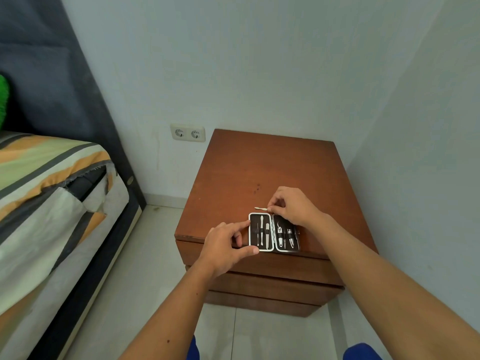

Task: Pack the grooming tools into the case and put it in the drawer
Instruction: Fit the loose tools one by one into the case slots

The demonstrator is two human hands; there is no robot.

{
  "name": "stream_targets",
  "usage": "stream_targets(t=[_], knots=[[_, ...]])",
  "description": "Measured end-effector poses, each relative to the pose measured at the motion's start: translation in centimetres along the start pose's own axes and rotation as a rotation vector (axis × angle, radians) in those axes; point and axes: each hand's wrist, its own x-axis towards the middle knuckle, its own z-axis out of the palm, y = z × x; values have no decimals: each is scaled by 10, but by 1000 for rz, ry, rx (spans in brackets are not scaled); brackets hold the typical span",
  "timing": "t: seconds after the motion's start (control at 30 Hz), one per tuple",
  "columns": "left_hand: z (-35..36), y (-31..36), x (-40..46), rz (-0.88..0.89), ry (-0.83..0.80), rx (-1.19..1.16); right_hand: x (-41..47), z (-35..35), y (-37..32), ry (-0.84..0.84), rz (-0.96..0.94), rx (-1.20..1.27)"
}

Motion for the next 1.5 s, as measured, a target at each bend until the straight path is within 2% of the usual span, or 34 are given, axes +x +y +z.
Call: stream_targets(t=[0.13,0.2,0.37,0.6,0.8,0.97,1.1,1.33,1.5], knots=[[0,1,0,-4,-3,-5,1,2,-4,-110,22,-61],[0,2,0,-2,-3,0,-1,2,-4,-110,36,-38],[-2,2,0,-2,-8,1,-6,-1,-5,95,131,376],[-2,3,0,4,-7,10,-16,-2,-23,79,61,633],[-1,2,0,-2,-9,4,-22,6,-33,58,19,634],[-1,2,1,3,-9,1,-23,10,-37,64,55,707],[0,-1,2,8,-7,8,-25,15,-39,107,36,599],[0,-2,2,-1,-16,-12,-29,30,-37,120,41,590],[0,-2,2,-9,-19,-16,-28,37,-32,134,25,482]])
